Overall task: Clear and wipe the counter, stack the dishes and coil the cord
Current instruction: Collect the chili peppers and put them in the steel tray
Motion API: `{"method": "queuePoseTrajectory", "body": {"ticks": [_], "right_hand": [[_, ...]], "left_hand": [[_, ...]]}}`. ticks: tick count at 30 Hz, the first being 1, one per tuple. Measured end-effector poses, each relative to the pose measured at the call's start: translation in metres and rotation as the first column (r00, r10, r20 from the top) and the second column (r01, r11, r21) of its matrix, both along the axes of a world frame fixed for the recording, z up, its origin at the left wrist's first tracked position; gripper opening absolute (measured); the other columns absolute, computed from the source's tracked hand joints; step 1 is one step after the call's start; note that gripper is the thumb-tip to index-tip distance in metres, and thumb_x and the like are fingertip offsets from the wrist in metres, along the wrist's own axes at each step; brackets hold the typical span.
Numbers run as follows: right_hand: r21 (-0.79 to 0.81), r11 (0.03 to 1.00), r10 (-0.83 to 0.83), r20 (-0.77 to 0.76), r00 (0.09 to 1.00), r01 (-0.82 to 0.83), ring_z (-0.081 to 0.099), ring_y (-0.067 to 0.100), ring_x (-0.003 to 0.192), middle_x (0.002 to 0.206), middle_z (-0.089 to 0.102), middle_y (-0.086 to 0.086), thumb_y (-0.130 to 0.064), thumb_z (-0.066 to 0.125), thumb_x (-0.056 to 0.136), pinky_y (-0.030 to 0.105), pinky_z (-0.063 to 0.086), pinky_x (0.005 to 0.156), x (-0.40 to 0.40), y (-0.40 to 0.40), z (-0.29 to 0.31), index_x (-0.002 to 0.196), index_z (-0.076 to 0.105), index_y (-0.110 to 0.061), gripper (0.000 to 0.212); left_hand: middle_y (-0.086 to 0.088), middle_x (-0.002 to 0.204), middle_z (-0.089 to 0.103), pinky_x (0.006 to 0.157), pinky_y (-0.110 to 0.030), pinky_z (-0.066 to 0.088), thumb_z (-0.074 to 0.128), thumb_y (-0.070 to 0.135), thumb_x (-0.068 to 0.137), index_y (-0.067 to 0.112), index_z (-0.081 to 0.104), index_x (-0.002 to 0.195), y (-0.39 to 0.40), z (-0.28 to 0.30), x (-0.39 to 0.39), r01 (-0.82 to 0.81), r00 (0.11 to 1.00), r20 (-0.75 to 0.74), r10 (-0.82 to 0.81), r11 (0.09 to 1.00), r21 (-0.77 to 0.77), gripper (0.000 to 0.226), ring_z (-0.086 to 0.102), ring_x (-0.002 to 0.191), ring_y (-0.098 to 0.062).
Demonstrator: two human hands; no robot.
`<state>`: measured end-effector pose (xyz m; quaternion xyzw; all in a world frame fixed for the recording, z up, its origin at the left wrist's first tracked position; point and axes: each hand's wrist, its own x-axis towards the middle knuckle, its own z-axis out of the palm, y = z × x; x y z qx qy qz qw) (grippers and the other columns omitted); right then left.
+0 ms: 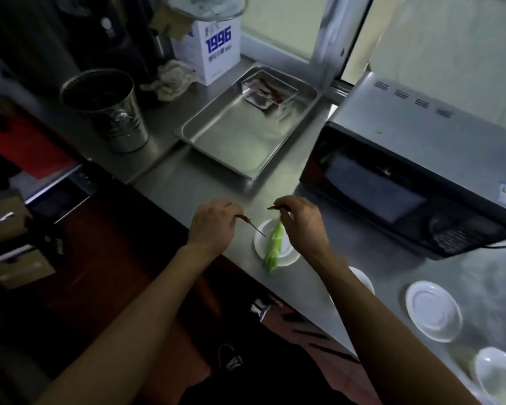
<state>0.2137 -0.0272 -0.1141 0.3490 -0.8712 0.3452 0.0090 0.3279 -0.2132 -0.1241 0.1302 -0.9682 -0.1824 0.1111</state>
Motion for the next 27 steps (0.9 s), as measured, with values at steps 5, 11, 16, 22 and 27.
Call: {"method": "queuePoseTrajectory", "body": {"ticks": [5, 11, 16, 22, 27], "right_hand": [[-0.079, 0.997, 0.013, 0.061, 0.998, -0.009, 0.066, 0.022, 0.086, 0.093, 0.072, 0.001, 0.003, 0.062, 0.085, 0.04, 0.055, 0.078, -0.034, -0.044, -0.014, 0.097, 0.073, -0.015, 0.024], [-0.117, 0.992, -0.028, 0.09, 0.996, 0.038, 0.067, 0.023, 0.088, 0.095, 0.072, 0.003, -0.002, 0.064, 0.085, 0.038, 0.054, 0.078, -0.09, -0.083, -0.03, 0.097, 0.073, -0.013, 0.018], [-0.085, 0.996, -0.03, 0.122, 0.992, 0.041, 0.066, 0.023, 0.092, 0.097, 0.072, 0.002, -0.002, 0.062, 0.085, 0.035, 0.052, 0.081, -0.121, -0.099, -0.034, 0.099, 0.073, -0.013, 0.021], [-0.075, 0.995, -0.053, 0.116, 0.992, 0.062, 0.065, 0.025, 0.092, 0.097, 0.072, 0.003, -0.001, 0.063, 0.086, 0.032, 0.049, 0.079, -0.152, -0.11, -0.04, 0.1, 0.072, -0.012, 0.02], [-0.068, 0.991, -0.102, 0.132, 0.986, 0.112, 0.064, 0.023, 0.094, 0.099, 0.072, 0.005, -0.001, 0.062, 0.088, 0.027, 0.046, 0.082, -0.174, -0.12, -0.049, 0.102, 0.073, -0.011, 0.02]], "left_hand": [[-0.005, 0.095, 0.068, 0.074, -0.045, 0.053, 0.059, 0.013, 0.088, 0.02, 0.074, 0.097, -0.039, -0.003, -0.033, -0.03, 0.999, 0.045, 0.029, 0.999, 0.025, 0.019, 0.061, 0.087, -0.031], [-0.003, 0.094, 0.064, 0.075, -0.044, 0.051, 0.05, 0.02, 0.088, 0.018, 0.071, 0.098, -0.08, -0.004, -0.096, 0.009, 0.994, 0.107, -0.009, 1.0, 0.004, 0.023, 0.06, 0.086, -0.028], [0.003, 0.102, 0.067, 0.079, -0.043, 0.05, 0.046, 0.026, 0.089, 0.024, 0.07, 0.1, -0.098, -0.012, -0.133, 0.022, 0.986, 0.166, -0.018, 1.0, -0.02, 0.026, 0.061, 0.091, -0.025], [0.001, 0.093, 0.064, 0.076, -0.045, 0.051, 0.052, 0.02, 0.087, 0.024, 0.071, 0.096, -0.113, -0.012, -0.188, 0.123, 0.976, 0.186, -0.115, 0.992, -0.031, 0.021, 0.061, 0.086, -0.027], [0.0, 0.089, 0.066, 0.071, -0.044, 0.053, 0.065, 0.008, 0.086, 0.02, 0.073, 0.096, -0.13, -0.015, -0.229, 0.128, 0.979, 0.165, -0.121, 0.991, -0.03, 0.017, 0.062, 0.084, -0.028]]}}
